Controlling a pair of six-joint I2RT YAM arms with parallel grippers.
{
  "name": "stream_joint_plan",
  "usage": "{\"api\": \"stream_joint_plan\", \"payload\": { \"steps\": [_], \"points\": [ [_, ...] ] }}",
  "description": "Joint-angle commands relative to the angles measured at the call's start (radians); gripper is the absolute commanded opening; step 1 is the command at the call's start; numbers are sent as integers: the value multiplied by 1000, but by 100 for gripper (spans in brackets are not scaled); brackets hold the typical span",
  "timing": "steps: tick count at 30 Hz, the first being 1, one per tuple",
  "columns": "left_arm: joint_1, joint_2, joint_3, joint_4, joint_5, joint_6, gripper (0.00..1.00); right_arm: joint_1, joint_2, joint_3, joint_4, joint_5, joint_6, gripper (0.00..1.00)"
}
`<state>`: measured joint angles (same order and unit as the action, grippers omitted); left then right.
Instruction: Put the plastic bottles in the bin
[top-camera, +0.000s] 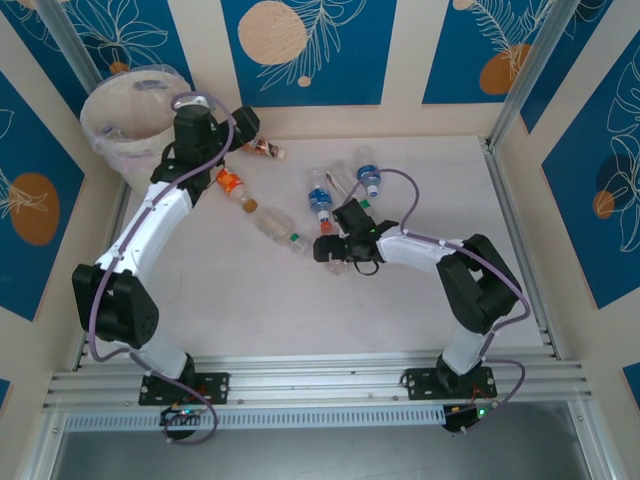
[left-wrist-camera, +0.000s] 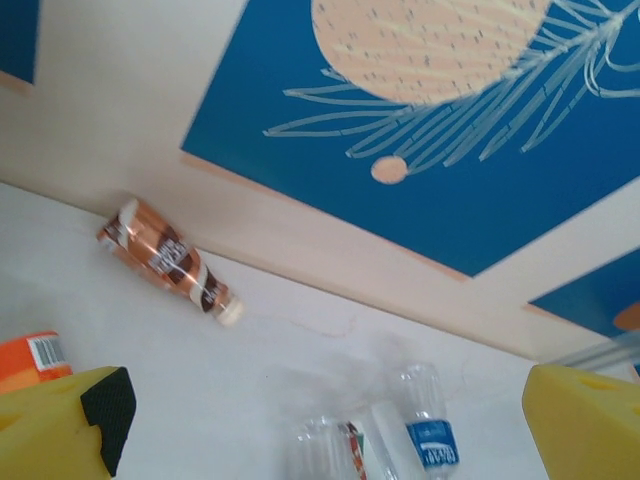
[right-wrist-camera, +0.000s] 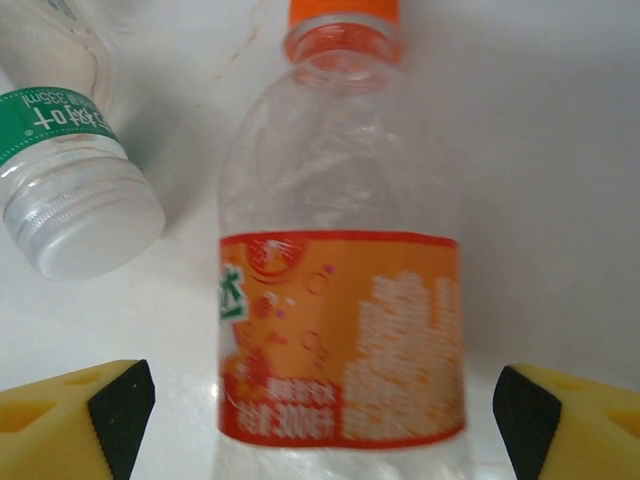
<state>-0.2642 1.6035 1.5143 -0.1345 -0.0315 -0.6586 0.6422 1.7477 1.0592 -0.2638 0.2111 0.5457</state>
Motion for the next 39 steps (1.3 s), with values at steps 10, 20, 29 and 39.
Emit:
{"api": "stream_joint_plan", "payload": {
  "steps": [10, 20, 29, 39],
  "points": [
    [-38, -90, -129, -79, 152, -54, 100, 69, 118, 140, -171, 146, -66, 77],
    [-37, -168, -298, 44, 265, 4, 100, 85, 115, 131, -154, 248, -56, 56],
    [-37, -168, -382, 101, 370, 10, 100, 105, 12, 42, -4, 313, -40, 38],
    [-65, 52, -382, 462, 718, -206, 100, 100, -183, -195, 521, 101, -113, 29]
  ]
}}
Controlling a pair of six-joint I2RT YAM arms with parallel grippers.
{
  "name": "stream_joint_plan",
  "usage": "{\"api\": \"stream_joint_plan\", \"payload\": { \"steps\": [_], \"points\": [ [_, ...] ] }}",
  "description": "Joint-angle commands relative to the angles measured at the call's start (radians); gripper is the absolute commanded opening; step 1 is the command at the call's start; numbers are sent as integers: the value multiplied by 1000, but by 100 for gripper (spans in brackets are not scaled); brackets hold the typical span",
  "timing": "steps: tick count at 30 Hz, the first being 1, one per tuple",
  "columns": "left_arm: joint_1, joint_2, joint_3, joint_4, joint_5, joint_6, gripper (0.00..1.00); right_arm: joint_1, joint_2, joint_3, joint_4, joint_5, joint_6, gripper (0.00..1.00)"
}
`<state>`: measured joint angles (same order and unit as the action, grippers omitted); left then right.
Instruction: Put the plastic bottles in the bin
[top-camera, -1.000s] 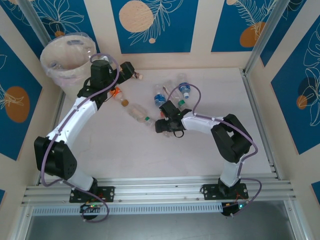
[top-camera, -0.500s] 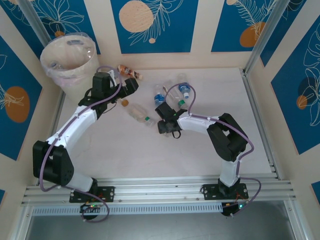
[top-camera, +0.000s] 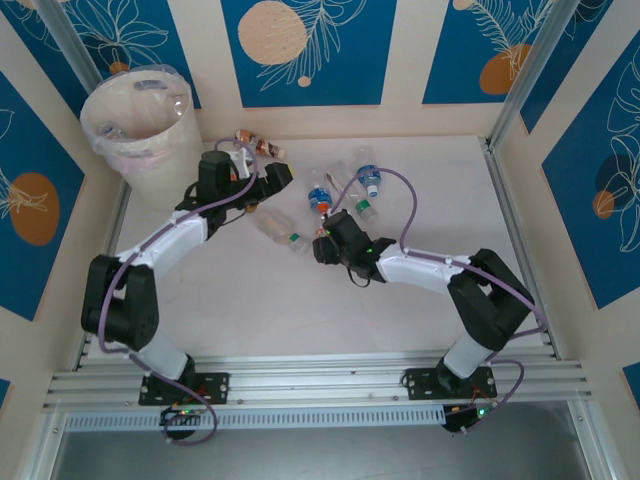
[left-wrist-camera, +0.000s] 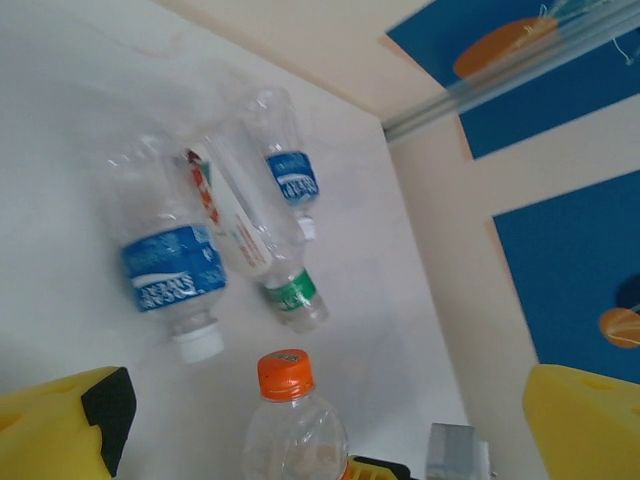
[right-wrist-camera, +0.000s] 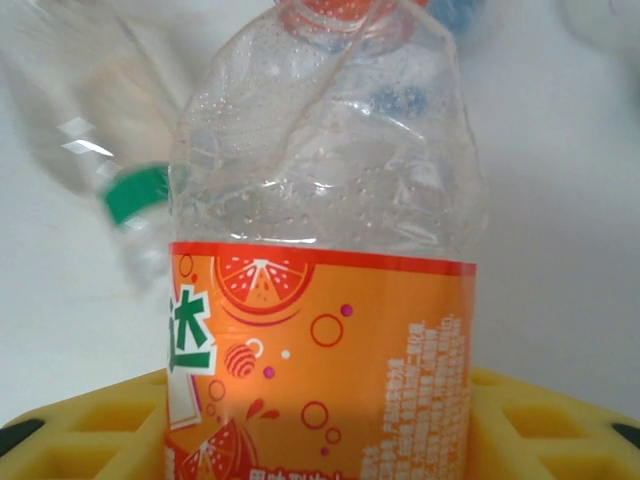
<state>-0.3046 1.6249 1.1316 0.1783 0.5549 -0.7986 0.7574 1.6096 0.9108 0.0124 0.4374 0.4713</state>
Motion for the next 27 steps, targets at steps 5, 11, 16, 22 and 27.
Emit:
{"api": "stream_joint_plan", "payload": {
  "steps": [5, 11, 16, 22, 27],
  "points": [
    [-41, 24, 23, 42, 71, 26, 99, -58, -58, -96, 442, -358, -84, 29],
    [-41, 29, 36, -43, 50, 137, 93, -94, -16, -41, 475, -570, -103, 28],
    [-41, 56, 87, -66, 83, 158, 80, -94, 23, 23, 457, -695, -120, 29],
    [-41, 46, 83, -97, 66, 192, 45, -93, 58, 48, 456, -698, -111, 29],
    [-41, 42, 76, -101, 66, 184, 30, -97, 52, 63, 429, -692, -134, 29]
  ]
}}
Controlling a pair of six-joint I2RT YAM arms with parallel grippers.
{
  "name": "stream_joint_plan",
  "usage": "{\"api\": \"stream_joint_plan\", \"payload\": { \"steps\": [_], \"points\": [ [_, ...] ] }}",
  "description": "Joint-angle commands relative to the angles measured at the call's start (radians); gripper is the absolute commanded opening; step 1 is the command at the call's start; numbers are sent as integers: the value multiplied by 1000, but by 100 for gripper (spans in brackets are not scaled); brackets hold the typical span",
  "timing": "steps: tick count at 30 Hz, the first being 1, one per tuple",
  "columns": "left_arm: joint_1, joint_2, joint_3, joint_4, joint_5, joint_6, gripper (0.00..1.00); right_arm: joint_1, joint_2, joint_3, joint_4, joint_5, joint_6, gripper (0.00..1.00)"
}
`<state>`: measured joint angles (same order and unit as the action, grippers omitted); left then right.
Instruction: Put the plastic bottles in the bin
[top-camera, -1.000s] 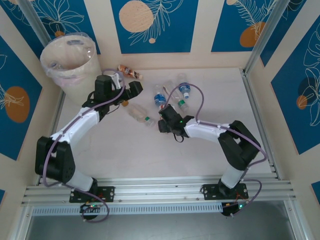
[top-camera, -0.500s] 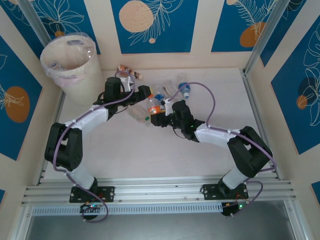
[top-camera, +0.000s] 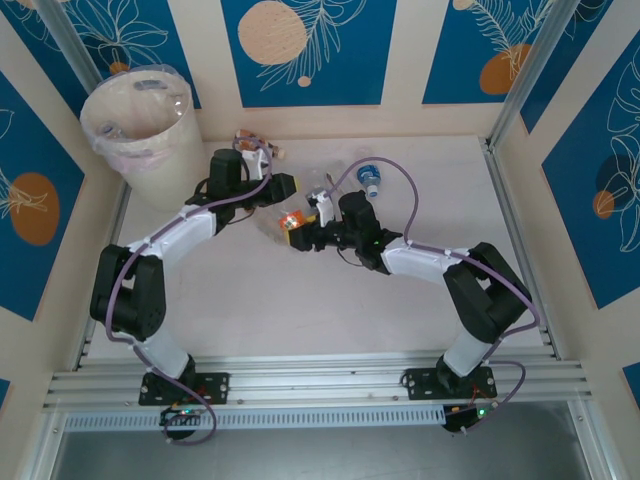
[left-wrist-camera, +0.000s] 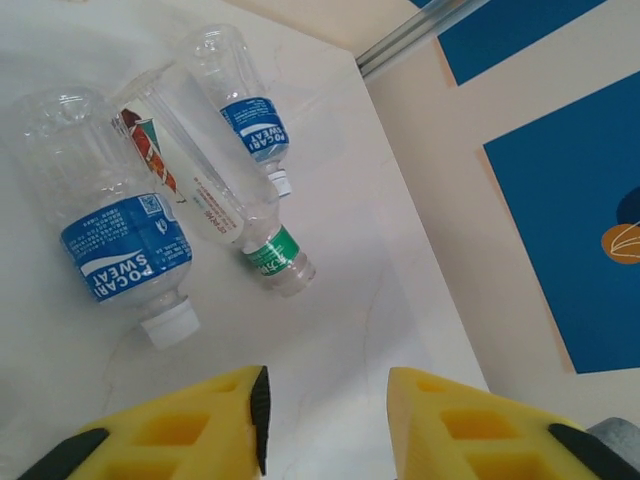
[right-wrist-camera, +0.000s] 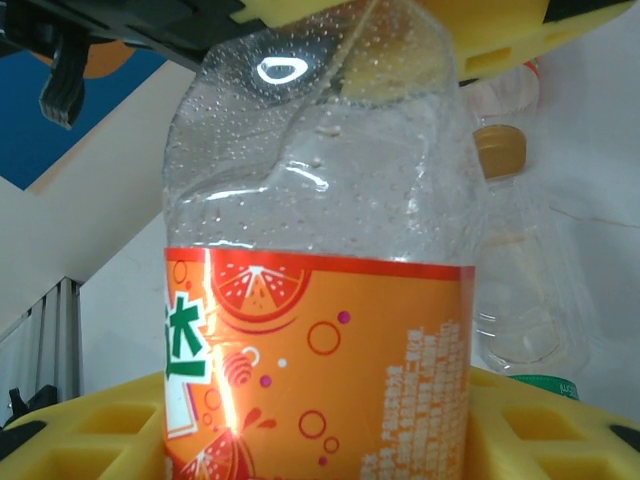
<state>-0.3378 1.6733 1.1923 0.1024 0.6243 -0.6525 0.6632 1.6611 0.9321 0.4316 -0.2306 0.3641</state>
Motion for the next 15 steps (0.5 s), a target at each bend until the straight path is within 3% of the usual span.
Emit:
{"api": "stream_joint_plan", "payload": {
  "steps": [1, 7, 9, 15],
  "points": [
    [-8, -5, 19, -27, 1, 35, 26, -4, -2, 38, 13, -24, -25, 30],
    [-7, 3, 9, 14, 16, -3, 0, -7, -11, 32, 19, -29, -15, 40],
    [-8, -2, 1, 29, 14, -14, 0, -8, -20, 37, 12, -35, -20, 47],
    [2, -62, -21, -3, -76, -7, 0, -18, -78, 22, -23, -55, -52, 88]
  ]
}}
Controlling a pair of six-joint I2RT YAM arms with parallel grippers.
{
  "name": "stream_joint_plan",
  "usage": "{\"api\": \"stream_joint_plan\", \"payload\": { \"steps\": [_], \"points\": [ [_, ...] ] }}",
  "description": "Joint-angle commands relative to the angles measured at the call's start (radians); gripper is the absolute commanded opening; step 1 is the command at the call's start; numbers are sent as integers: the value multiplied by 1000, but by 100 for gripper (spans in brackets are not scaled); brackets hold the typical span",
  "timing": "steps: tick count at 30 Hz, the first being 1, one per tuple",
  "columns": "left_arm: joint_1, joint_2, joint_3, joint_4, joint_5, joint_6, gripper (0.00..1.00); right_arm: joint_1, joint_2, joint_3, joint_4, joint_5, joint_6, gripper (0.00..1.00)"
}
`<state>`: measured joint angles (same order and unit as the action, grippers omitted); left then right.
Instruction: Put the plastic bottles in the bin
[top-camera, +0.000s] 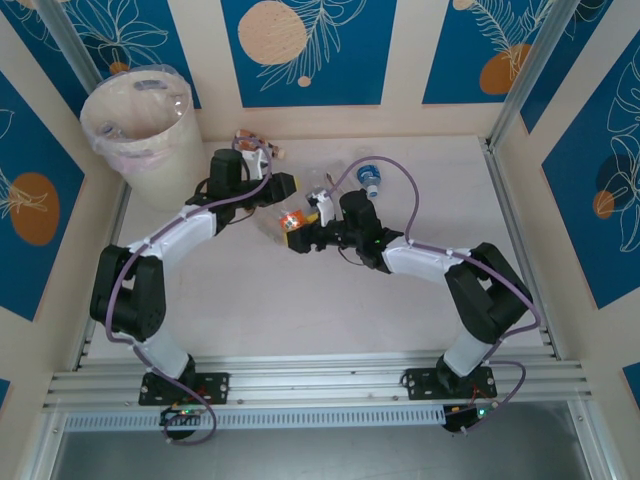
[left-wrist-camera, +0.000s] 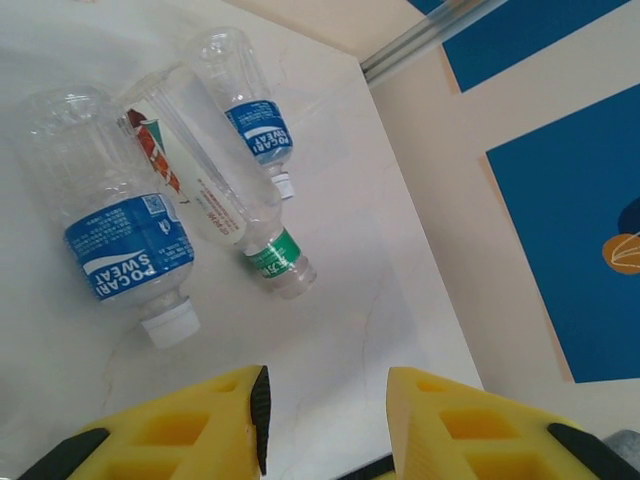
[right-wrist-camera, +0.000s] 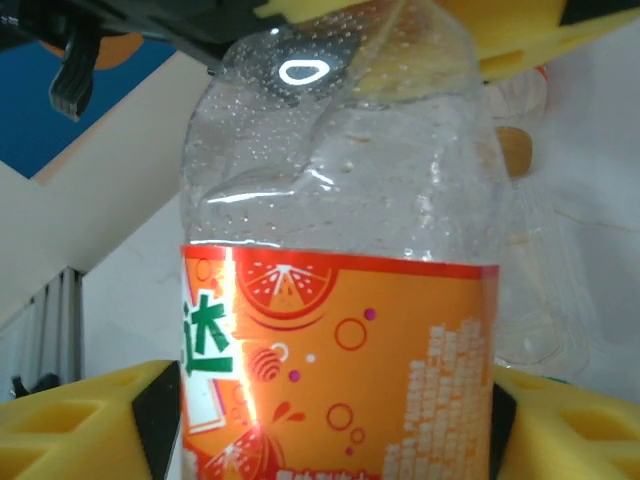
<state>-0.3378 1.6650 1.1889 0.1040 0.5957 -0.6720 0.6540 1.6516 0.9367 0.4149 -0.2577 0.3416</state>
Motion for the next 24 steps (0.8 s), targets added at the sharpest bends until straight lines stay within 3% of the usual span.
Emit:
{"api": "stream_joint_plan", "payload": {
  "steps": [1, 6, 13, 19, 24],
  "points": [
    [7, -69, -28, -3, -66, 10, 0, -11, -87, 6, -7, -26, -33, 97],
    [37, -164, -60, 3, -186, 22, 0, -28, -217, -73, -9, 63, -51, 99],
    [44, -291, -53, 35, -481, 54, 0, -72, -351, -132, -106, 440, 65, 100],
    [54, -384, -127, 87, -724, 25, 0, -139, -397, -185, -65, 532, 223, 100],
    [61, -464, -196, 206, -952, 50, 0, -155, -392, -134, -99, 517, 145, 100]
  ]
}}
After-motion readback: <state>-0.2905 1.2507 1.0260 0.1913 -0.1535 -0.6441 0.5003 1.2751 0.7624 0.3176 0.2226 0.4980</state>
